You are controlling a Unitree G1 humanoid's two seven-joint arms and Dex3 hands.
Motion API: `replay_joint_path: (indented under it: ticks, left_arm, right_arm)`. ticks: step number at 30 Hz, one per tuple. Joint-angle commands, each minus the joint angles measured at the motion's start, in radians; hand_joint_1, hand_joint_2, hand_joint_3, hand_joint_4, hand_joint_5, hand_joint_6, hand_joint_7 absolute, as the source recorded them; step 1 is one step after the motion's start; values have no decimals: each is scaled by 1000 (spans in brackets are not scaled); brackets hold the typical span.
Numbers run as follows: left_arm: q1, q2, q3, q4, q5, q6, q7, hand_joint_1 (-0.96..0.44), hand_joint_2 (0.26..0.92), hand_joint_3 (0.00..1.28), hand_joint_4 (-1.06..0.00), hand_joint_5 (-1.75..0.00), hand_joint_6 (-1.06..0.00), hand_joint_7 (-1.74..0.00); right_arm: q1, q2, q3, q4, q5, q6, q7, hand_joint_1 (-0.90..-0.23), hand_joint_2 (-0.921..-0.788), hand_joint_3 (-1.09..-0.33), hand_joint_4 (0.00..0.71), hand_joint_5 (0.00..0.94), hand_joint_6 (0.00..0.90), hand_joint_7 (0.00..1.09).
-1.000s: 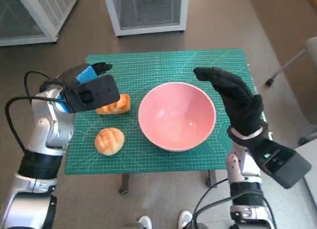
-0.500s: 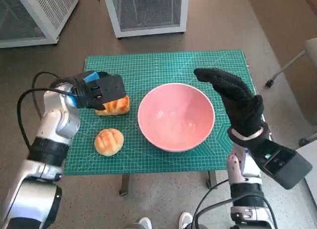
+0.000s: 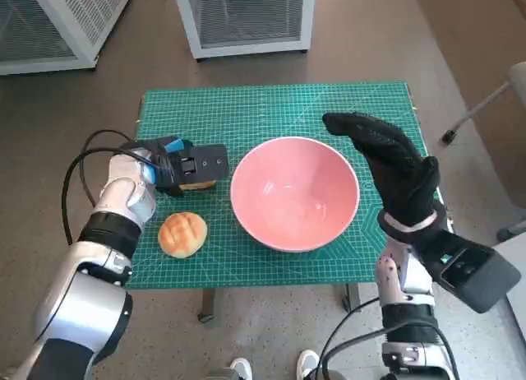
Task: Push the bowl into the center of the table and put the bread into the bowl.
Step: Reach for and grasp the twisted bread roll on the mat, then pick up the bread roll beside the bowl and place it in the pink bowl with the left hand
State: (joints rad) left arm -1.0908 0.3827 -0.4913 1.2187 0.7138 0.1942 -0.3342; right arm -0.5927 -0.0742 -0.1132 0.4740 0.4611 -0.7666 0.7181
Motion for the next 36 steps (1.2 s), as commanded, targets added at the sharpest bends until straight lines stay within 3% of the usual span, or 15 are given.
replay_joint_path:
  ticks: [1,6,18,20,21,22,24,25,30,36]
  left_arm:
    - [-30,-17,-19,53,7,-8,21,-42,745,0,-252,0,-399,-12]
    - [-27,-27,-25,76,0,-17,52,-32,746,1,-285,-18,-402,-12]
    - [33,-27,-41,93,8,-109,264,-19,815,29,-665,-195,-563,-79]
    - [42,-23,-56,97,22,-129,304,-10,842,21,-639,-455,-625,-105]
    - [45,-21,-62,99,27,-137,319,123,871,64,-625,-764,-670,-165]
    - [50,-17,-71,101,33,-150,340,170,881,82,-617,-877,-668,-221]
    - [56,-10,-81,103,42,-170,371,107,905,123,-596,-1192,-614,-671]
    - [58,-7,-84,103,45,-178,382,69,909,132,-580,-1286,-617,-802]
    - [54,6,-83,101,42,-203,415,13,909,146,-549,-1388,-640,-1032]
    - [34,14,-63,90,18,-195,407,3,901,154,-560,-1353,-641,-1120]
  right_arm:
    - [28,-2,-5,1,5,16,13,-561,-921,-670,283,1,-1,711]
    - [32,-4,-8,-1,13,19,20,-562,-921,-660,284,1,-1,713]
    - [48,2,-5,-23,11,27,16,-561,-921,-654,284,1,-1,715]
    - [52,3,-4,-30,10,31,14,-561,-921,-655,284,1,-1,715]
    - [54,3,-3,-33,10,32,14,-560,-921,-655,284,1,-1,715]
    - [56,3,-3,-37,8,34,12,-560,-921,-655,284,1,-1,715]
    - [59,4,-1,-44,6,37,11,-560,-921,-656,284,1,-1,715]
    - [60,5,-1,-46,6,38,11,-559,-921,-657,283,1,-1,715]
    - [62,6,0,-50,11,48,15,-559,-921,-658,282,0,-1,714]
    - [64,7,2,-57,14,62,20,-561,-921,-660,281,0,-1,713]
